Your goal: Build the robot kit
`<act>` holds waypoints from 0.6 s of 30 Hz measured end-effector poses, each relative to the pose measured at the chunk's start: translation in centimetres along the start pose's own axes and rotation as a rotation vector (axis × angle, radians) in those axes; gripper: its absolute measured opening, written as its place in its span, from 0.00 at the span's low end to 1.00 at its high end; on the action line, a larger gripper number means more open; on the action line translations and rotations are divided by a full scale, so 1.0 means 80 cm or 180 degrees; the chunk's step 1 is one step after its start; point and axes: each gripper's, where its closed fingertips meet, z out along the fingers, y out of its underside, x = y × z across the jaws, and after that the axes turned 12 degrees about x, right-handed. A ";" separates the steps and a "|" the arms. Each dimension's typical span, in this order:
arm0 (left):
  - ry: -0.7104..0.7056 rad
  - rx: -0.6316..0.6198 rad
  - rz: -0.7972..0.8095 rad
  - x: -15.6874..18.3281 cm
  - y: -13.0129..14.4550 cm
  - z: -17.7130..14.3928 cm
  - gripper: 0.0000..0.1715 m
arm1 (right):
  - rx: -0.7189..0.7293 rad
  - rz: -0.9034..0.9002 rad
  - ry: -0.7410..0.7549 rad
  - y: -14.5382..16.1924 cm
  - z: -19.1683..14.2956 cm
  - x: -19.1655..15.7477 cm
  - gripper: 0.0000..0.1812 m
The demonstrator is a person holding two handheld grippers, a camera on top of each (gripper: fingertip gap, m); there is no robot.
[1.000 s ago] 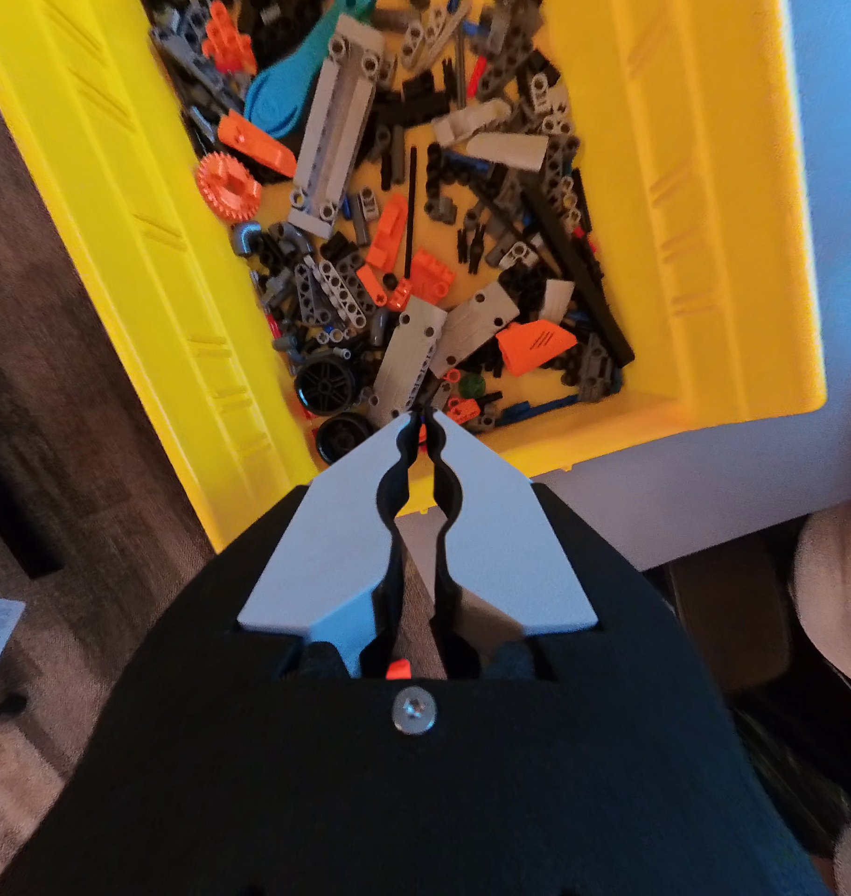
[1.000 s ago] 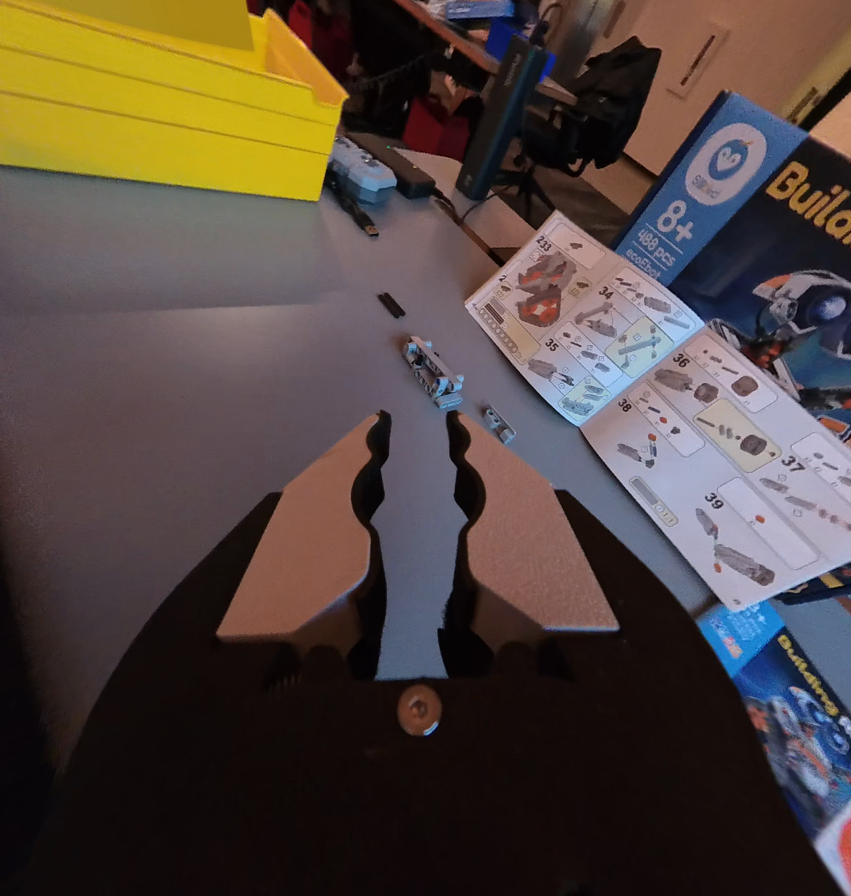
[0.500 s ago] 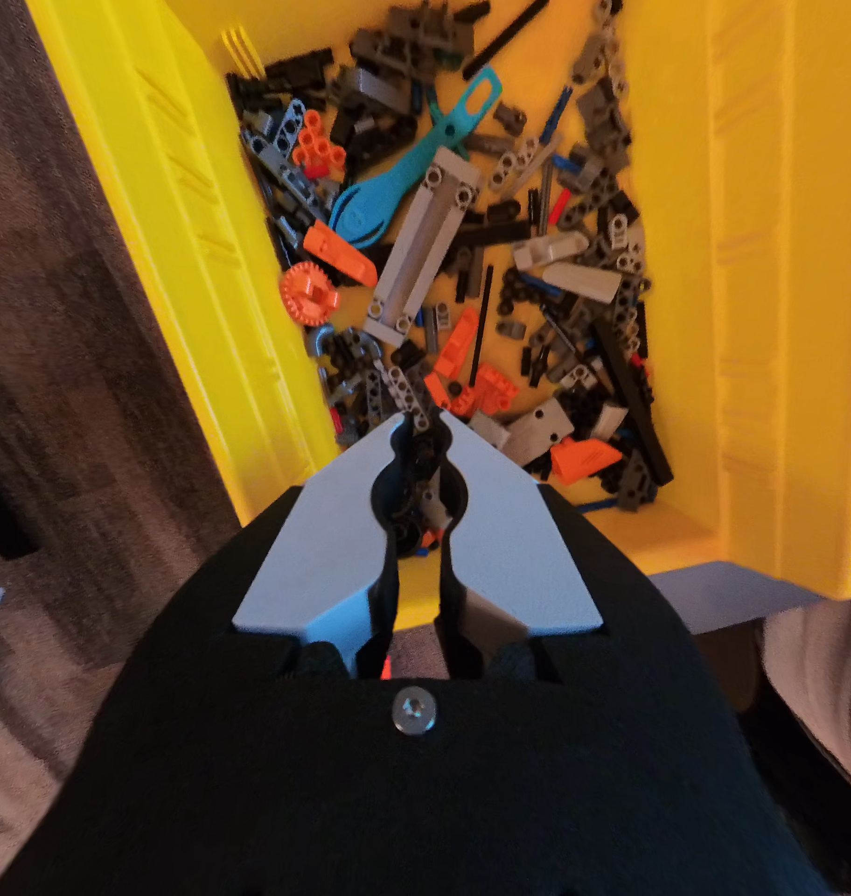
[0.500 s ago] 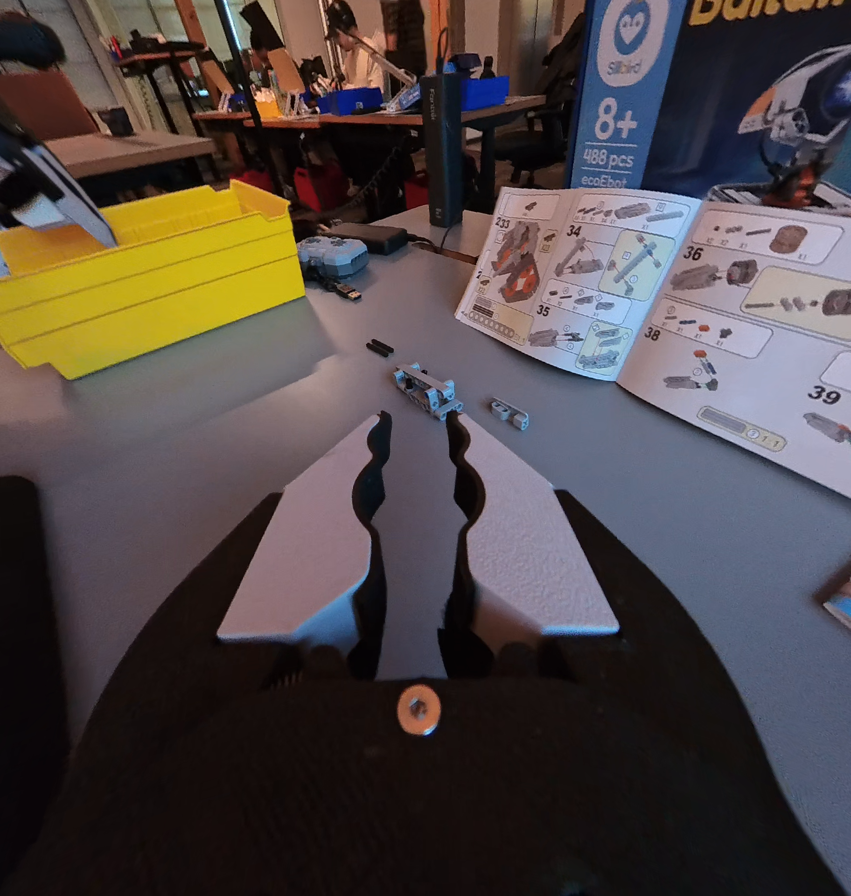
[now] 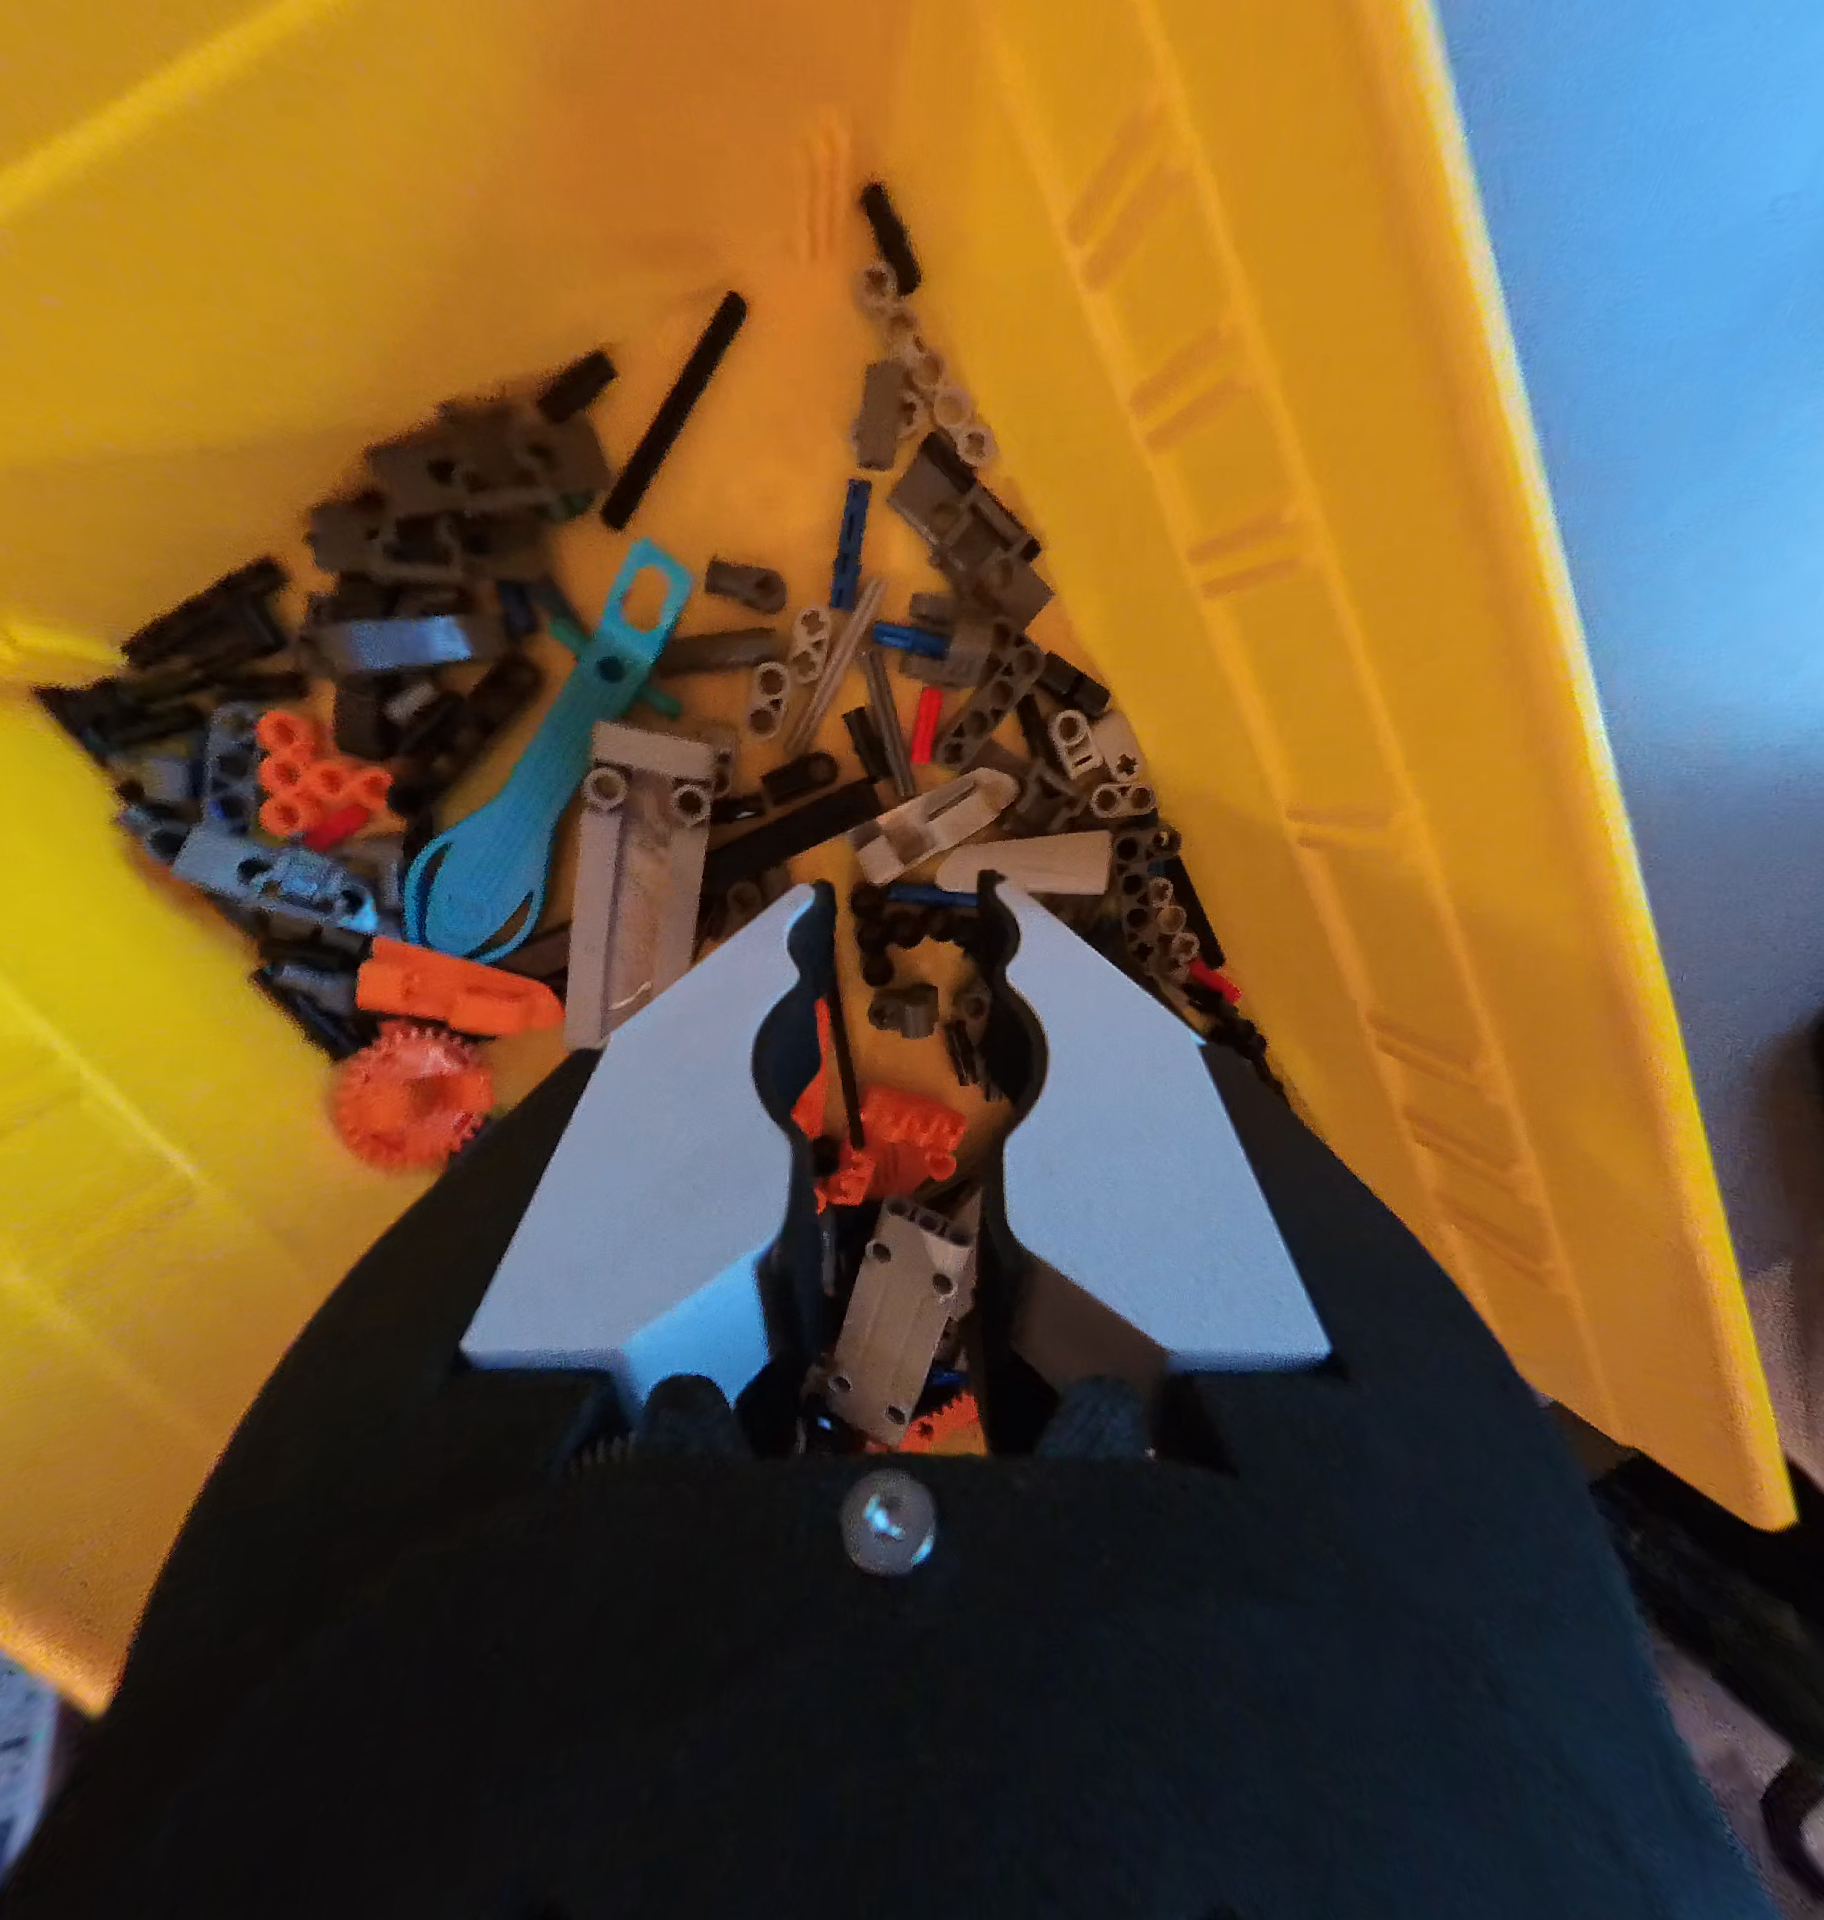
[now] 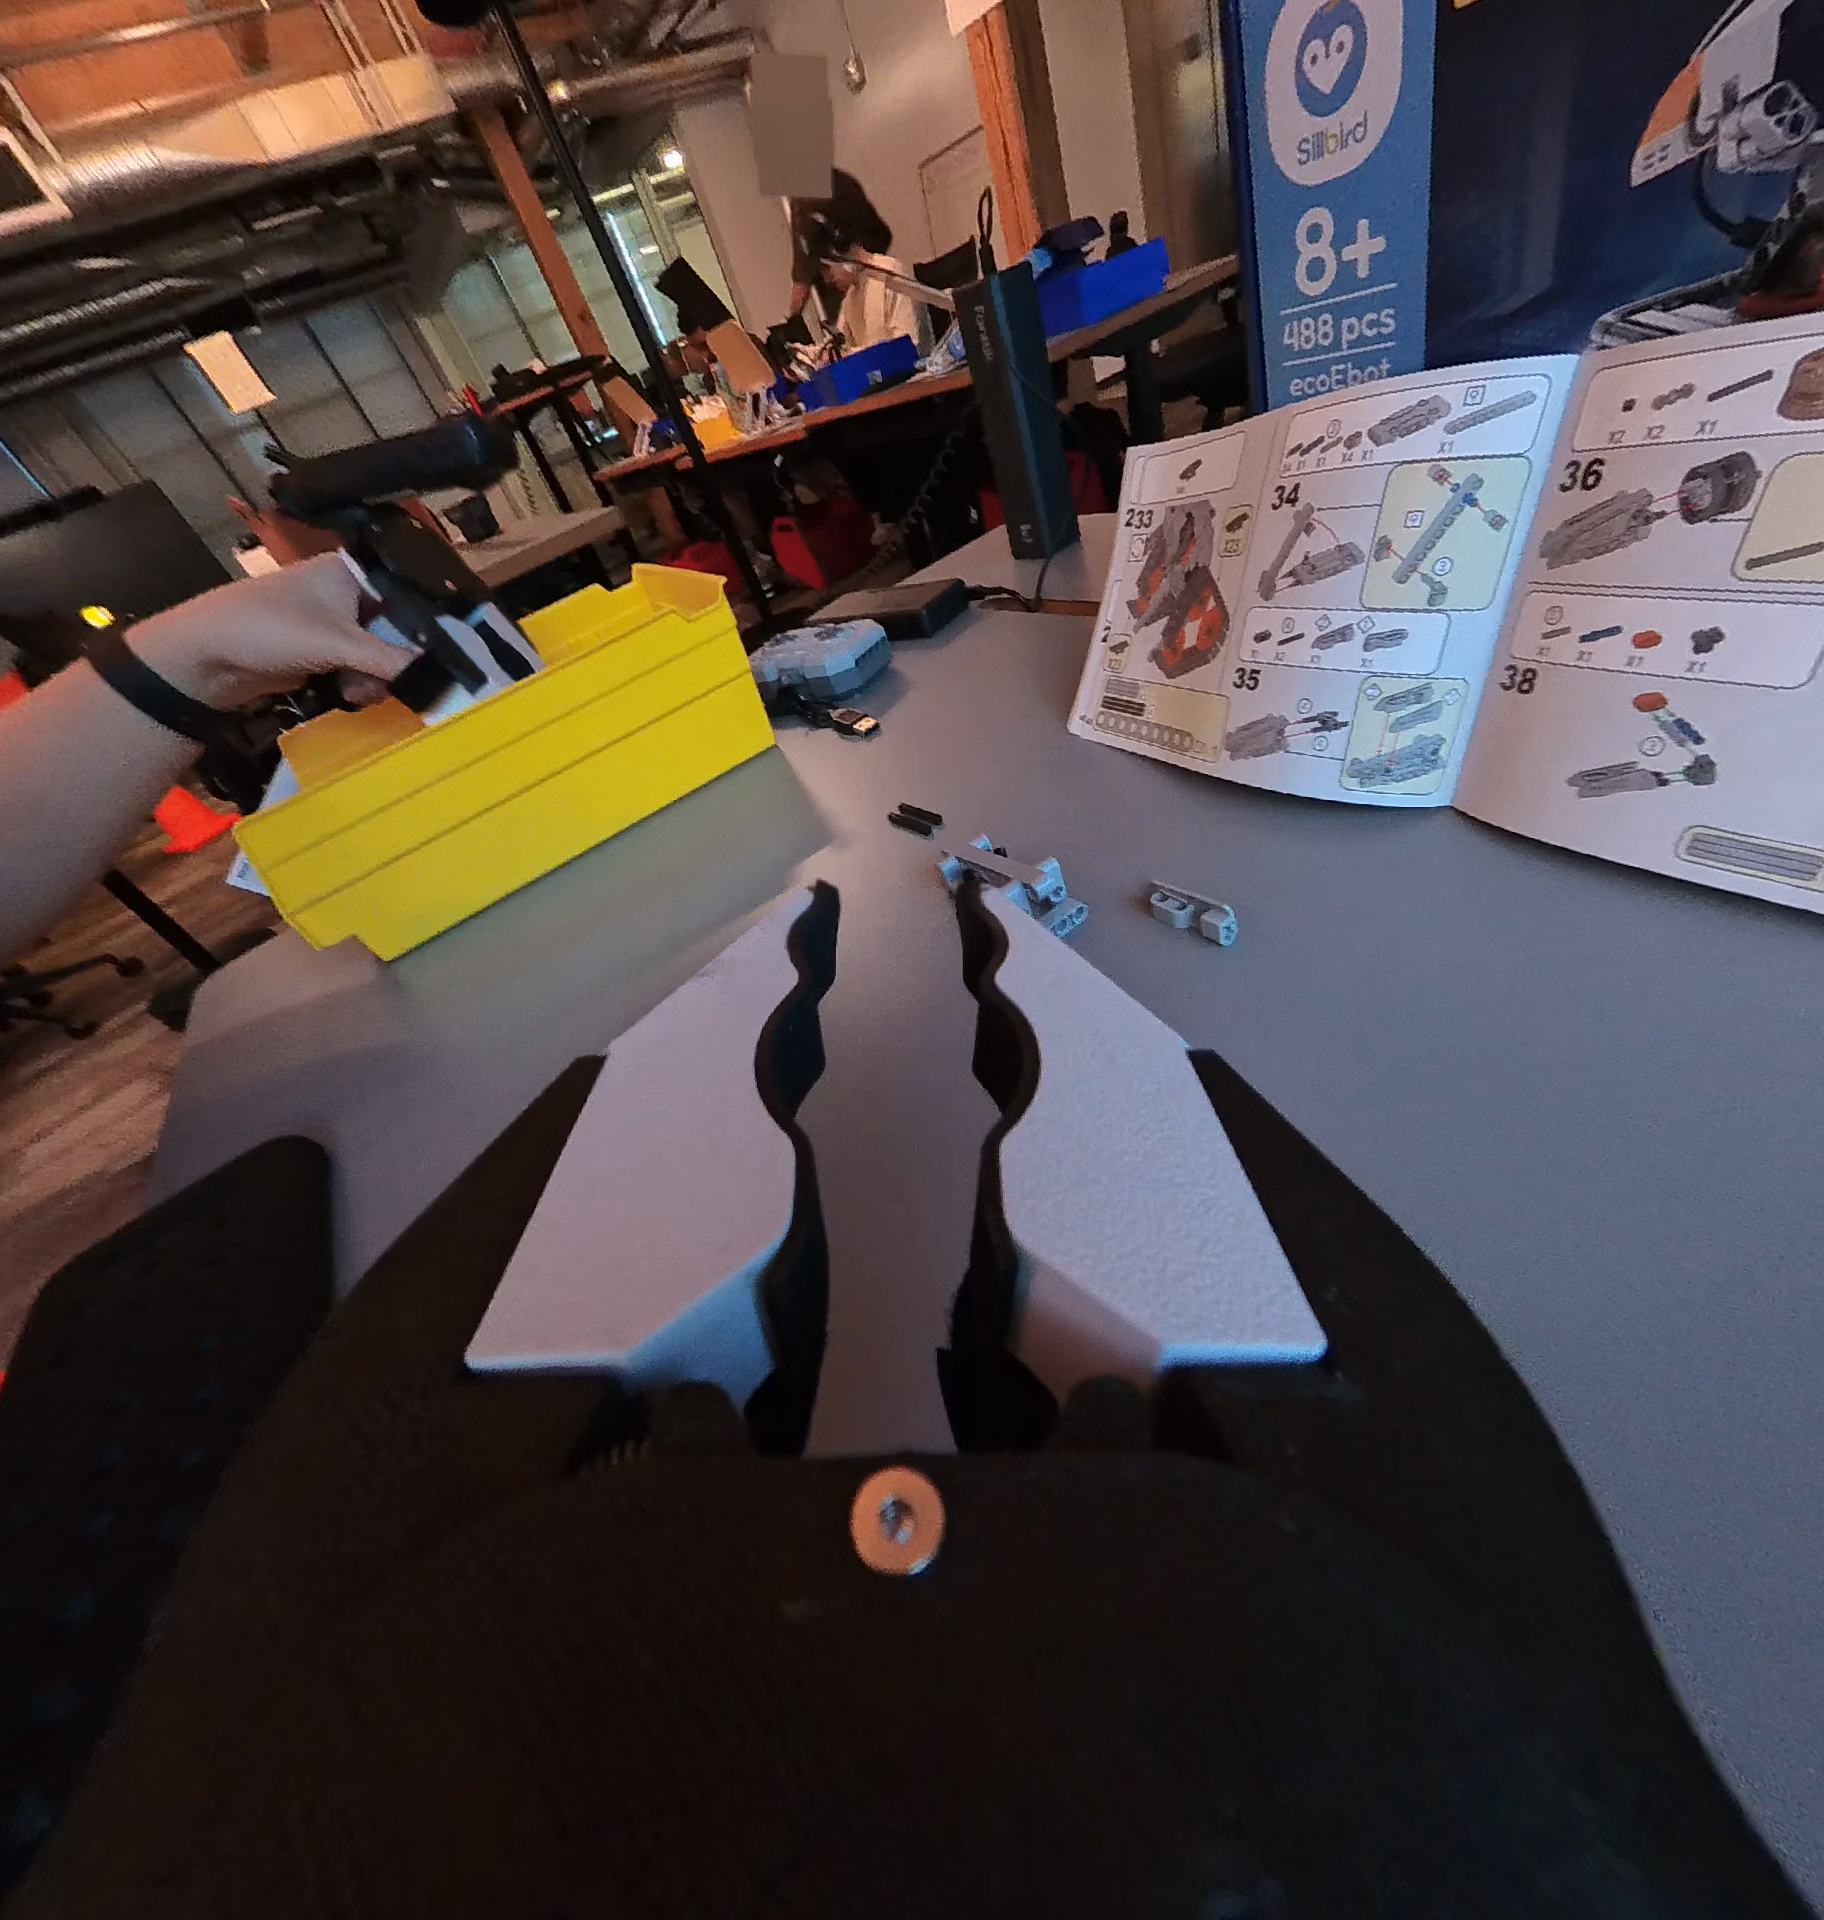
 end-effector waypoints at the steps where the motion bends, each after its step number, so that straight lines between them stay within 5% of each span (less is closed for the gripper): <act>1: 0.0052 -0.0025 0.0075 0.005 0.000 0.004 0.15 | 0.0006 0.0026 -0.0011 0.000 0.001 0.000 0.13; 6: 0.0405 -0.0196 0.0243 0.034 0.005 0.013 0.18 | -0.0040 0.0015 -0.0014 0.004 0.001 0.000 0.13; 11: 0.0437 -0.0262 0.0267 0.046 0.014 0.020 0.33 | -0.0100 -0.0003 -0.0040 0.009 0.001 -0.001 0.13; 18: -0.0089 -0.0208 0.0563 0.033 0.021 0.034 0.26 | -0.0175 -0.0031 -0.0082 0.014 0.003 -0.004 0.13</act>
